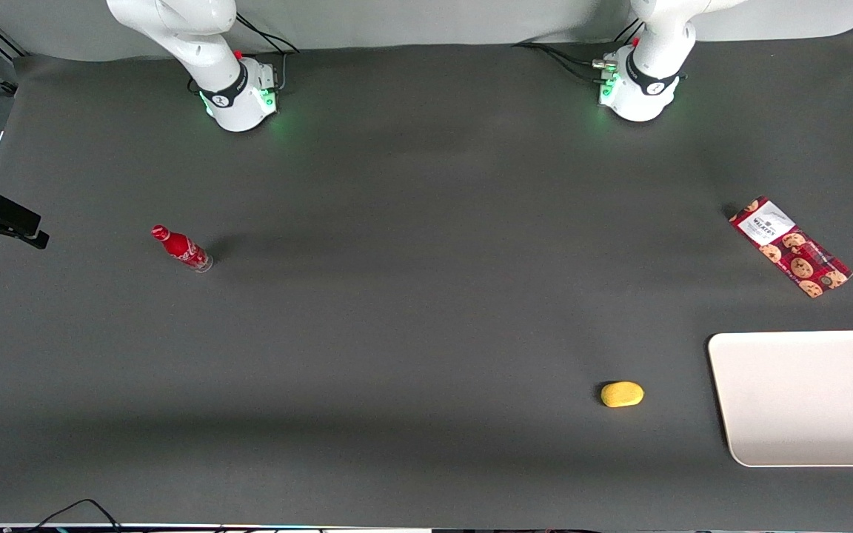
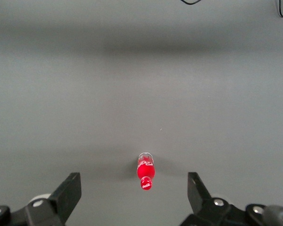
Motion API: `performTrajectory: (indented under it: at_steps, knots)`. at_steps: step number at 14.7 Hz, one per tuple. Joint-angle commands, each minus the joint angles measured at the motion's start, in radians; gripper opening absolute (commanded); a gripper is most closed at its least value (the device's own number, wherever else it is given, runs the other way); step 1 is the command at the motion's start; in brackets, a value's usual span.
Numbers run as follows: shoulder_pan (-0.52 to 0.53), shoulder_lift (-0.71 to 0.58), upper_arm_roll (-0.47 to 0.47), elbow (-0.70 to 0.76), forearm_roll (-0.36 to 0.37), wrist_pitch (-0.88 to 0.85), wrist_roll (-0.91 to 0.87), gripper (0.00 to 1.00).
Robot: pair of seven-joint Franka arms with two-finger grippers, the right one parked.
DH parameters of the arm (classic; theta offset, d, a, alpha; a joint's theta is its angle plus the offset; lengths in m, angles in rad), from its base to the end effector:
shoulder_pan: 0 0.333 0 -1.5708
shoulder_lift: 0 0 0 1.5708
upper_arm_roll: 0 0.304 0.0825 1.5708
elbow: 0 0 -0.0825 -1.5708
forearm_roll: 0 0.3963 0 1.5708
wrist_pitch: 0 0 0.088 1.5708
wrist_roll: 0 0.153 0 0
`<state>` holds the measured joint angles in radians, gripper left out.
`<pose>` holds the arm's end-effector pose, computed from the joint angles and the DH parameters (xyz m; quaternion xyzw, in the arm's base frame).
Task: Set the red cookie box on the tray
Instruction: 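Lower the left gripper over the red plaid cookie box and close on it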
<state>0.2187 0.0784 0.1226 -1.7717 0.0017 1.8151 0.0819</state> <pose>0.5585 0.1972 0.4440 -0.9915 -0.1290 0.0180 0.0019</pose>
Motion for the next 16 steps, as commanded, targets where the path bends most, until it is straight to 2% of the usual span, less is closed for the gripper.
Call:
performTrajectory:
  at_steps: [1,2,3,5,7,11,14,16]
  knots:
    - [-0.005,0.079,0.118,-0.008,-0.104,0.039,-0.002,1.0]
    - [-0.005,0.098,0.152,-0.034,-0.146,0.076,-0.005,1.0]
    - [-0.005,0.103,0.169,-0.087,-0.152,0.157,-0.004,1.0]
    - [-0.004,0.103,0.173,-0.213,-0.148,0.352,0.004,1.0]
    - [-0.002,0.107,0.184,-0.29,-0.143,0.453,0.004,1.0]
    - [-0.002,0.149,0.201,-0.348,-0.143,0.525,0.009,1.0]
    - [-0.002,0.15,0.201,-0.463,-0.143,0.668,0.013,1.0]
    - [0.004,0.162,0.2,-0.488,-0.143,0.681,0.013,1.0]
